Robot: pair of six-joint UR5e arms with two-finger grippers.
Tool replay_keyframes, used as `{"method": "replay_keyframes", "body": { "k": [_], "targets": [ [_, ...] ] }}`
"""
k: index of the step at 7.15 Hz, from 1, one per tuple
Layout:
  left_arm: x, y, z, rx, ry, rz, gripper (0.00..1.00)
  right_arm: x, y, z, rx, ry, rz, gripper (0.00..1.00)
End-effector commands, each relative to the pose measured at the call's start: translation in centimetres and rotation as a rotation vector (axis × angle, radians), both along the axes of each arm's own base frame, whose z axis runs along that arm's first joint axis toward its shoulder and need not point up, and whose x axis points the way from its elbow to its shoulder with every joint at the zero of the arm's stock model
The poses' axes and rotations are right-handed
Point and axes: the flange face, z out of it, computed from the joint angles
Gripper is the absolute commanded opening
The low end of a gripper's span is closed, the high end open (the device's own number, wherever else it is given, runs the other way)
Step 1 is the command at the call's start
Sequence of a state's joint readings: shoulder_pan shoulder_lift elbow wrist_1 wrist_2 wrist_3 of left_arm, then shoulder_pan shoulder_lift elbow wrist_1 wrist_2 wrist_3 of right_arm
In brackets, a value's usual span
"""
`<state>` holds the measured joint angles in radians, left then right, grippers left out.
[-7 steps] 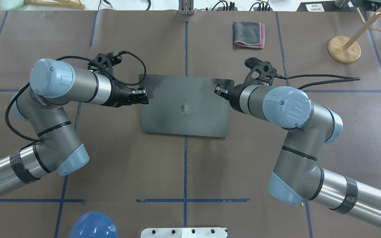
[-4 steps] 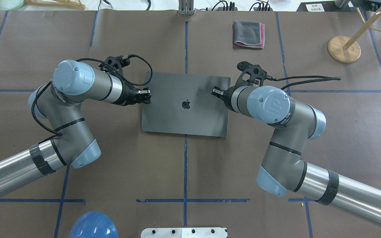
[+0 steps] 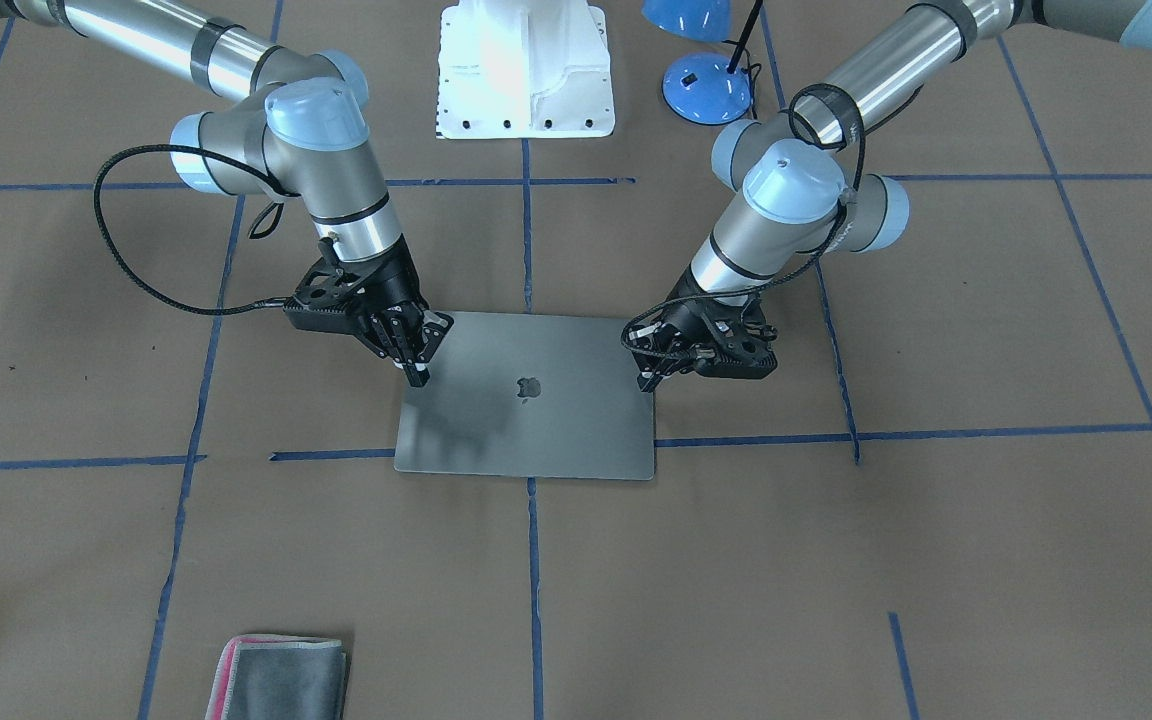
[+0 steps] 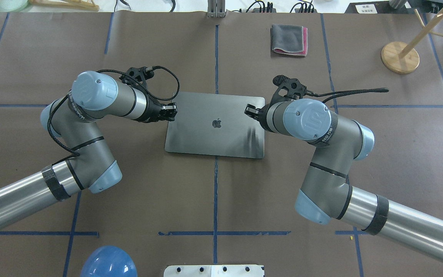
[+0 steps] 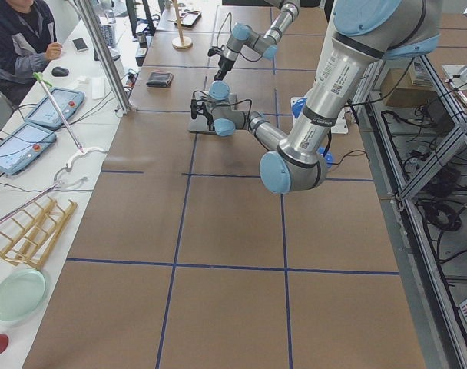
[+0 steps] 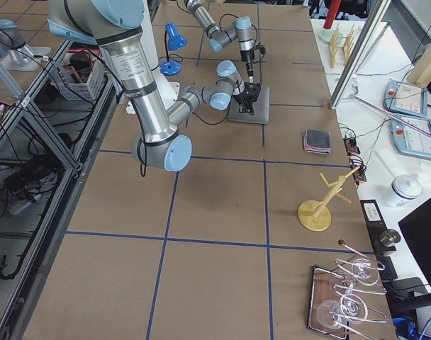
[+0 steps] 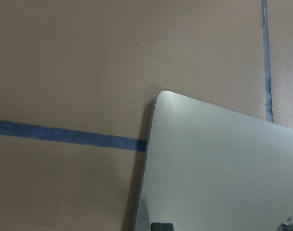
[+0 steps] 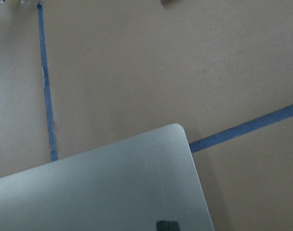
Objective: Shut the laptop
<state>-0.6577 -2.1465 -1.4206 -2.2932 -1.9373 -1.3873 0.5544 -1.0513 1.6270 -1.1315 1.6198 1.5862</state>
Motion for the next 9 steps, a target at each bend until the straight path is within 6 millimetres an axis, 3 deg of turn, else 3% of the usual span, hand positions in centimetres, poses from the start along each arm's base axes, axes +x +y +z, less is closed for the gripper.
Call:
{"method": "replay_keyframes", "body": {
  "k": [1,2,3,4,5,7,9],
  "targets": [
    [-4.0,-1.8,-0.1,-0.085,0.035,0.112,1.00,4.6,-1.3,-1.2,-0.125,-0.004,-0.104,0.99],
    [-7.9,-2.6,1.1,-0.154,0.036,0.151,1.00,6.0,-1.4,-1.3,-0.103,0.046,-0.166,0.99],
    [-9.8,-1.9,2.9,-0.112,0.016,0.205,1.00,8.3,-0.8,-0.6,-0.059,0.125,-0.264,0.99],
    [-11.3,-1.2,6.2,-0.037,-0.030,0.247,1.00,11.2,-1.0,1.0,-0.016,0.190,-0.349,0.99],
    [-12.6,-0.9,9.7,0.018,-0.100,0.296,1.00,14.2,-2.0,3.8,0.011,0.226,-0.423,0.99],
    [-17.6,-4.0,12.9,0.138,-0.230,0.366,1.00,20.0,-3.3,9.6,0.077,0.293,-0.529,0.99],
    [-26.3,-7.3,17.2,0.221,-0.357,0.442,1.00,28.5,-4.9,15.1,0.136,0.345,-0.632,0.99]
  ]
}}
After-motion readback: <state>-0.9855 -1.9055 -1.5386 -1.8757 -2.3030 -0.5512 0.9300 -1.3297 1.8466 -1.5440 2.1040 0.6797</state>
